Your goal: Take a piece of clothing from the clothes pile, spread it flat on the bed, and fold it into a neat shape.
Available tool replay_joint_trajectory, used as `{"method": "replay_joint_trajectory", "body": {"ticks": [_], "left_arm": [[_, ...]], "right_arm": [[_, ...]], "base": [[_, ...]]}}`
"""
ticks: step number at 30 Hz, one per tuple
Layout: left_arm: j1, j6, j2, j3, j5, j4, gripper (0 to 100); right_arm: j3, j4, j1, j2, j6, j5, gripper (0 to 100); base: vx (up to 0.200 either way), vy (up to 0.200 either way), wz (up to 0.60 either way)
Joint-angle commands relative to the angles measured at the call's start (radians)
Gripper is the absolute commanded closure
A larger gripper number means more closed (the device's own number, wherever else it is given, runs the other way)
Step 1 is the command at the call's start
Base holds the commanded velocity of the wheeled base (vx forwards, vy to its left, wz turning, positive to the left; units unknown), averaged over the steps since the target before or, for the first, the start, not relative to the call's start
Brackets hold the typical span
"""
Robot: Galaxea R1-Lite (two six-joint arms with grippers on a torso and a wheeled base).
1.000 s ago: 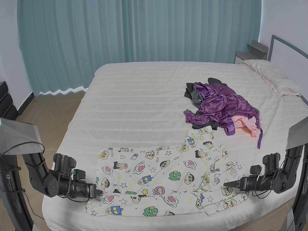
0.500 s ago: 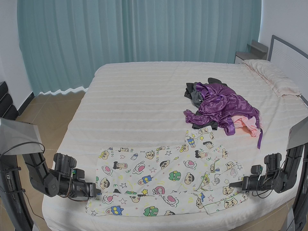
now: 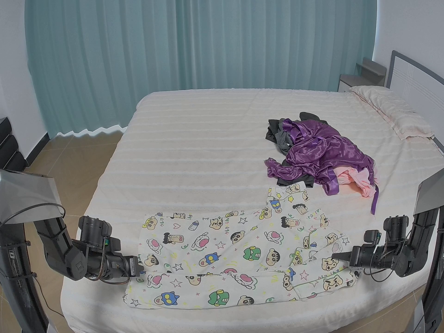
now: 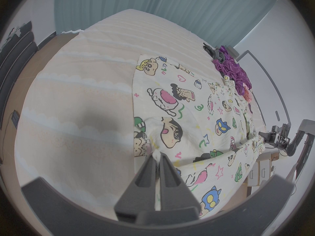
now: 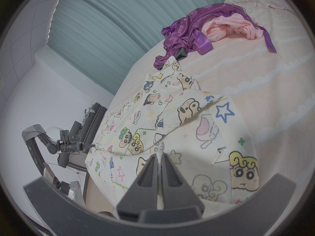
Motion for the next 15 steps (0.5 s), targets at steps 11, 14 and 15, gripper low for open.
{"method": "replay_joint_trajectory", "body": {"ticks": [11, 14, 15], "left_arm": [[0.0, -0.028, 0.038, -0.044, 0.048, 0.004, 0], [0.002, -0.051, 0.039, -0.052, 0.061, 0.004, 0], [0.003, -0.06, 0.034, -0.052, 0.061, 0.006, 0]], "right_arm": [[-0.032, -0.002, 0.009, 0.034, 0.001, -0.006, 0], [-0.032, -0.013, 0.006, 0.025, 0.002, -0.004, 0], [-0.026, -0.027, 0.003, 0.019, 0.007, -0.004, 0]], "base": [[0.0, 0.0, 0.0], [0.0, 0.0, 0.0], [0.0, 0.0, 0.0]]}}
